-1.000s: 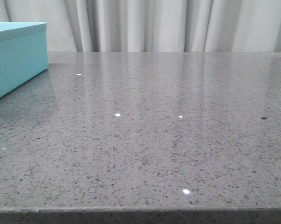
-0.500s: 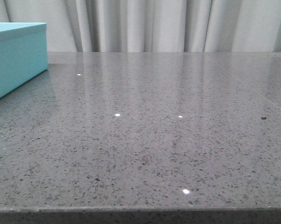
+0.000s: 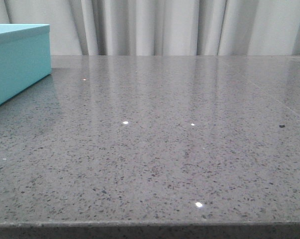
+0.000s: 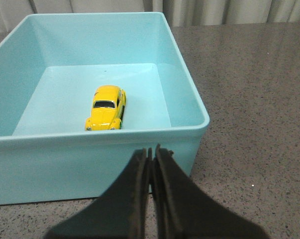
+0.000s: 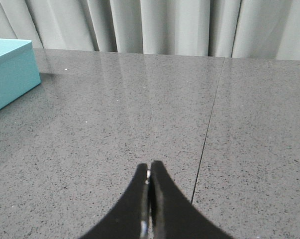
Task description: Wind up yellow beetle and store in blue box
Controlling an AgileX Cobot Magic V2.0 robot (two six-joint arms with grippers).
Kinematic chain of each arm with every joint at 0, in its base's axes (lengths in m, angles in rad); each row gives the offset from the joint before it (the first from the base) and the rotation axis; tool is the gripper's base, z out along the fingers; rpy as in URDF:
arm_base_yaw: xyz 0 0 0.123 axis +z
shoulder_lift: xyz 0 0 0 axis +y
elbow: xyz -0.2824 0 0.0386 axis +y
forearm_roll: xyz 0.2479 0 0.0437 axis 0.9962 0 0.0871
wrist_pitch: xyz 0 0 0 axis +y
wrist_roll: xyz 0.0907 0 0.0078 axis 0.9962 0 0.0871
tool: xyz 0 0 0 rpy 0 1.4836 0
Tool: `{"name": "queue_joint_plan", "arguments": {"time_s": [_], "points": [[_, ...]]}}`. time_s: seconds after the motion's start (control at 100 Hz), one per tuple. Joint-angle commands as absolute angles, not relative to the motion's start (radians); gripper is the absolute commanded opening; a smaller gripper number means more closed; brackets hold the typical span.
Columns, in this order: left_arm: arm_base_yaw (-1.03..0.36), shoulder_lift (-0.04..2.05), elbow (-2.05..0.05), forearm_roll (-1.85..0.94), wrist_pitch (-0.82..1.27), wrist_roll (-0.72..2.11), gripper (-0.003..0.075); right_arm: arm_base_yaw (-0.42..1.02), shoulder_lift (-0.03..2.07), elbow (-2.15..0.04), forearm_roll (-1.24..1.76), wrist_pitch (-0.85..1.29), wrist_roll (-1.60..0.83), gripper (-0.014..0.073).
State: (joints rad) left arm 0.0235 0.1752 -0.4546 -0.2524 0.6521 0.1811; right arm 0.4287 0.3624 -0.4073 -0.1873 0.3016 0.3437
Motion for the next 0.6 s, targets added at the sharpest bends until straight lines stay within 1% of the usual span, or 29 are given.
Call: {"name": "queue_joint_plan", "arguments": {"time_s": [0.0, 0.34, 0.59], "points": [[0.024, 0.186, -0.478, -0.274, 0.568, 0.181, -0.0019, 0.429, 0.365, -0.433, -0.206, 0.215, 0.337, -0.0067], [0.024, 0.186, -0.478, -0.274, 0.568, 0.181, -0.0019, 0.429, 0.365, -0.433, -0.206, 0.215, 0.337, -0.0067], [0.022, 0.177, -0.388, -0.259, 0.519, 0.176, -0.0019, 0.429, 0.365, -0.433, -0.206, 0.215, 0.337, -0.0067]]}}
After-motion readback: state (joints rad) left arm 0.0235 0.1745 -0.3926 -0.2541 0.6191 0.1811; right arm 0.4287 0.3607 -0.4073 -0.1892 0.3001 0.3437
